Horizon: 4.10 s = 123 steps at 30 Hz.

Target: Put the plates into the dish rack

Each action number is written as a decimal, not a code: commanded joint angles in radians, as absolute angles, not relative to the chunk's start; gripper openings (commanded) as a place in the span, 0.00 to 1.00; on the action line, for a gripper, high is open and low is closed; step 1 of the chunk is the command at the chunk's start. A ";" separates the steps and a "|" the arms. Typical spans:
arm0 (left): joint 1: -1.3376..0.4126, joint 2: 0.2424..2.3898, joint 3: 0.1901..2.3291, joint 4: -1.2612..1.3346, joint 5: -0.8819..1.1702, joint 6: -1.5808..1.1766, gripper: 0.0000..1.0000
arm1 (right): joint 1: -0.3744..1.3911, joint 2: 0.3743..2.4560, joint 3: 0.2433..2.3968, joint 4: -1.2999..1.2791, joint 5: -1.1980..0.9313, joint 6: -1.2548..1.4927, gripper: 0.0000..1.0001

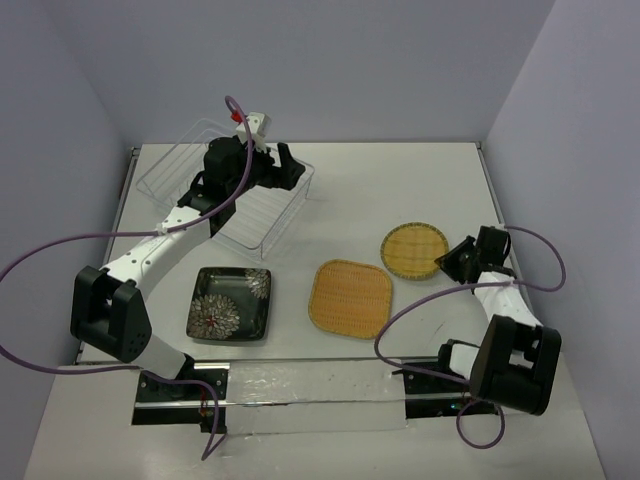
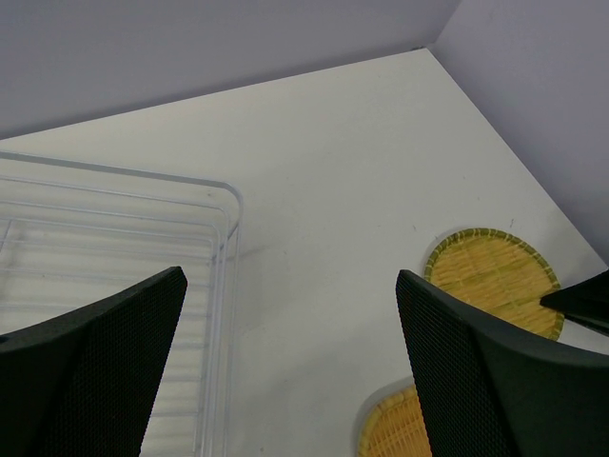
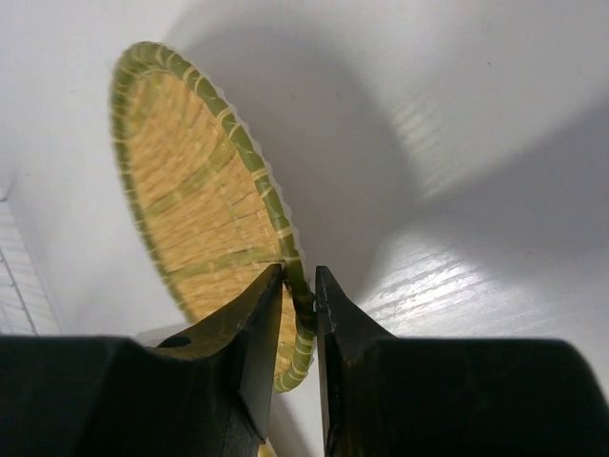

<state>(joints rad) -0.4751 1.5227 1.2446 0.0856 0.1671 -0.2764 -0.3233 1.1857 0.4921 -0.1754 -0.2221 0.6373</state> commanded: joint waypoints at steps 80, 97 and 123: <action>-0.213 1.638 1.664 -0.043 0.580 -0.159 0.00 | -0.040 1.132 1.044 0.177 -0.575 0.398 0.86; -0.072 1.476 1.542 -0.349 0.768 0.863 0.00 | 0.035 1.299 1.222 0.054 -0.749 0.118 0.87; 0.055 2.042 2.200 -1.075 0.642 1.996 0.00 | 0.129 1.405 1.348 -0.091 -0.569 0.136 0.86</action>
<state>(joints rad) 0.0536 2.0175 2.1666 -1.1060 0.6104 1.8559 0.1103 1.3690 1.2685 -0.0693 -0.6166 0.0972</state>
